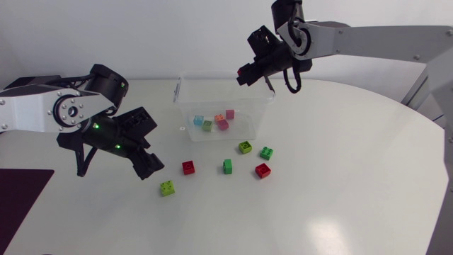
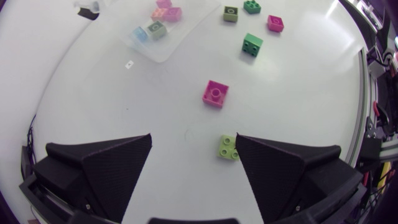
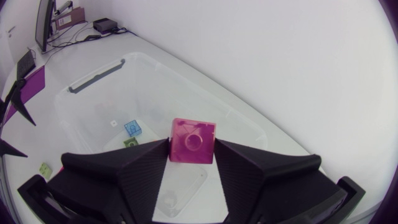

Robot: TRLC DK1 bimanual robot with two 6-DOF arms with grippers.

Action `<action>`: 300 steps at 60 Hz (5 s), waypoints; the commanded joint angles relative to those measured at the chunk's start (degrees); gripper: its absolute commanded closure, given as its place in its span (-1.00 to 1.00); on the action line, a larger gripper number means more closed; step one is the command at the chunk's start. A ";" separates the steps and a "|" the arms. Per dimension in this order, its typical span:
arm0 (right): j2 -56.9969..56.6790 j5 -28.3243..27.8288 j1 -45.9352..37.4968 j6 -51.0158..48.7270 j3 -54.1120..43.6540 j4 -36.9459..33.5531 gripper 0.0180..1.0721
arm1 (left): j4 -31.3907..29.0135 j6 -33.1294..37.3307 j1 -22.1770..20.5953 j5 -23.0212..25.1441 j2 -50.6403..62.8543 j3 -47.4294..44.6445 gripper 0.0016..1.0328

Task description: Pick up the duplo bricks and place them in the container

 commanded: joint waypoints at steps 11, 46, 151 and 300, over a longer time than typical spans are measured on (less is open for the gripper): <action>-0.30 1.10 0.49 2.70 1.41 -1.49 -0.91 | -6.66 6.48 -4.97 0.38 5.62 0.23 -0.81; -28.07 -1.44 0.49 -4.68 -44.56 -3.08 -0.90 | -8.86 10.62 -5.94 -3.93 21.18 8.05 -0.31; -25.52 9.45 4.01 10.08 -32.96 -17.84 0.53 | 38.96 -31.75 -4.36 -1.11 19.15 24.84 -0.55; -9.96 -11.20 -6.89 -22.53 -35.86 -4.31 -0.90 | -2.35 9.30 -7.96 3.81 17.48 13.94 0.71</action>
